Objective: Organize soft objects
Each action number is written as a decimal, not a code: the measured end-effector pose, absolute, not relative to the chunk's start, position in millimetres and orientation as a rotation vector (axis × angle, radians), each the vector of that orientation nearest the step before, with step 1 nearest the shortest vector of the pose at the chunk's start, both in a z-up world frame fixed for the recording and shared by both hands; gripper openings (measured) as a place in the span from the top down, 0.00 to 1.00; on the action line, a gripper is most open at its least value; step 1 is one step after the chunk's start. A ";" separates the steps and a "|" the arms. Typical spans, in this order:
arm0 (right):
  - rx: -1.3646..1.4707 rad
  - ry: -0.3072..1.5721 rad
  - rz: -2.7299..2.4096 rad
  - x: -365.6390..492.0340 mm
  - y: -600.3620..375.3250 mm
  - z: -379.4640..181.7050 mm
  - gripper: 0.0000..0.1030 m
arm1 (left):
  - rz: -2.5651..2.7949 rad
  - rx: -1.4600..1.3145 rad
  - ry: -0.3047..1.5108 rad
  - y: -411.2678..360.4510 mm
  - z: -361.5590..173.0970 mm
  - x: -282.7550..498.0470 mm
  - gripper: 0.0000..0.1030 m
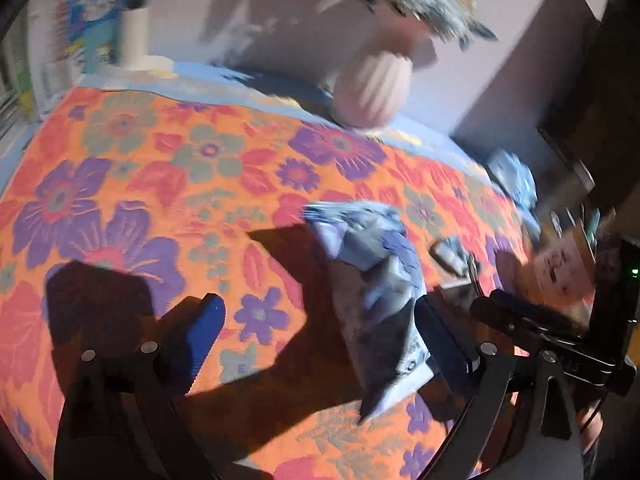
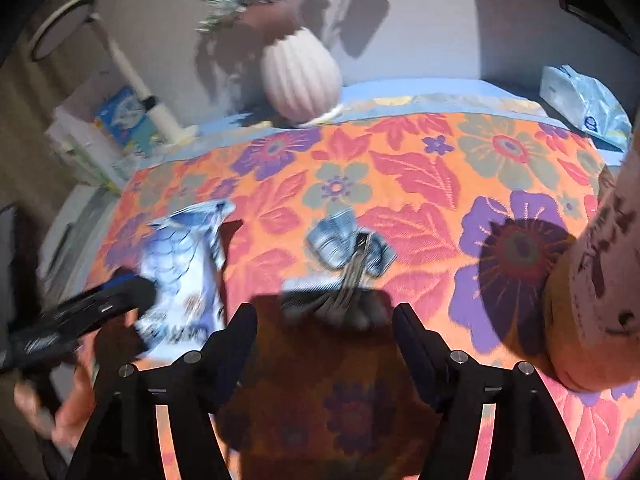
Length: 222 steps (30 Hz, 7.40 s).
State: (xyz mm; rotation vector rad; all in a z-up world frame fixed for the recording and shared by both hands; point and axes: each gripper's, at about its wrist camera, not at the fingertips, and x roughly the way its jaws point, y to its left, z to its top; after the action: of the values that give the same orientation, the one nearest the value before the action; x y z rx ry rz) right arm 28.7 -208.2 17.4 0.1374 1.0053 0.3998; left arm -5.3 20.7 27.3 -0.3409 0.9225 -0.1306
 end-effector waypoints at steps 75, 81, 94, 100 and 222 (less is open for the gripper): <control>0.004 0.869 0.274 11.3 -179.2 12.2 0.70 | -0.064 -0.330 0.765 -11.0 18.4 -11.2 0.56; 0.236 0.964 0.357 -7.5 -216.6 5.5 0.70 | -0.129 -0.245 0.764 -23.7 26.9 -24.0 0.56; 0.240 0.915 0.297 -63.2 -252.0 26.7 0.70 | -0.187 -0.251 0.753 -44.4 38.5 -71.3 0.56; 0.265 0.932 0.276 -74.8 -263.6 37.0 0.70 | -0.228 -0.207 0.735 -62.5 52.0 -84.9 0.56; 0.012 0.503 0.134 -37.5 -228.0 108.9 0.22 | 0.058 -0.025 0.481 -51.0 117.9 -29.9 0.14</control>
State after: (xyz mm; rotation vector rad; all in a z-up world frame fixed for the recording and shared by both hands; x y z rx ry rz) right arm -37.5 -228.0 108.9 0.0123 0.5034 0.1342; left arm -29.9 -51.0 117.9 -0.0255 0.4805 0.0576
